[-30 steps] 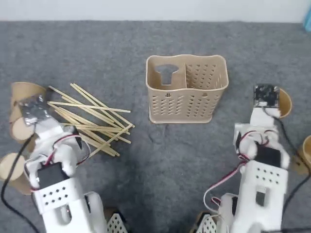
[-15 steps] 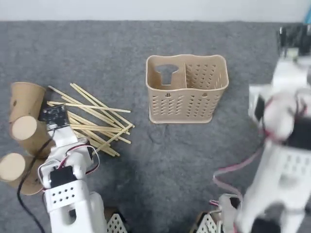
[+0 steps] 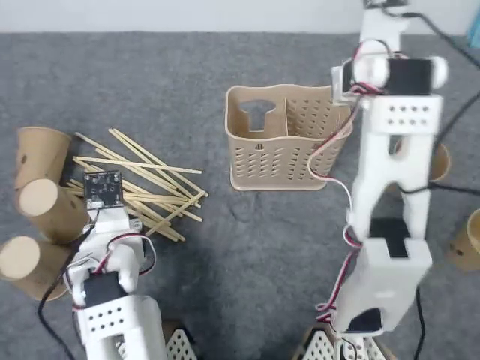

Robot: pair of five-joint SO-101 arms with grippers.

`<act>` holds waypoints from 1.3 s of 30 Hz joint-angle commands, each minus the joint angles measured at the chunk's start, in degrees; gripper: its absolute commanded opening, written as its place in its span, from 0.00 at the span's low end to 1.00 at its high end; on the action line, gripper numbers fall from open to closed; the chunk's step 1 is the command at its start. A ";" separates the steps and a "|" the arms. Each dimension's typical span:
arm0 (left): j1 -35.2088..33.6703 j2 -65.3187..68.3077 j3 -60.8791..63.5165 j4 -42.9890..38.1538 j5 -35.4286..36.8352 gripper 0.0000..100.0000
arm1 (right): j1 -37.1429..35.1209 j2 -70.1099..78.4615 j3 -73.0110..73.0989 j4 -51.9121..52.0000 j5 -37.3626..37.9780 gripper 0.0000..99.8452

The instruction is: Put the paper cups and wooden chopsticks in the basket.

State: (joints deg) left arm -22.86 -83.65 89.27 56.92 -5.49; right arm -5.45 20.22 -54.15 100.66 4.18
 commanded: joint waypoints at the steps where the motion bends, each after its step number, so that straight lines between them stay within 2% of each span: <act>1: 2.37 -5.27 0.48 2.46 -0.97 0.06 | 0.04 2.42 -3.08 2.07 -0.44 0.13; 10: 2.81 -16.18 3.30 6.24 -0.97 0.06 | 0.48 9.27 -2.02 2.24 -0.44 0.13; 15: 2.81 -17.49 3.56 6.77 -0.97 0.06 | 0.48 12.44 2.11 2.33 -0.70 0.00; 19: 2.81 -17.49 3.56 6.77 -0.97 0.06 | -0.40 12.26 7.12 2.42 -0.88 0.01; 24: 2.81 -17.49 3.56 6.77 -0.97 0.06 | -3.56 8.31 13.80 2.51 -0.88 0.01; 33: 2.81 -17.49 3.56 6.77 -0.97 0.06 | -13.93 -4.44 24.09 2.51 -0.62 0.01; 39: 2.73 -17.49 3.56 6.77 -0.97 0.06 | -11.65 -6.20 29.80 2.51 -0.79 0.01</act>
State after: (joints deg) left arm -20.31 -100.53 92.97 63.60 -5.85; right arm -18.11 18.29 -25.93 100.66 3.91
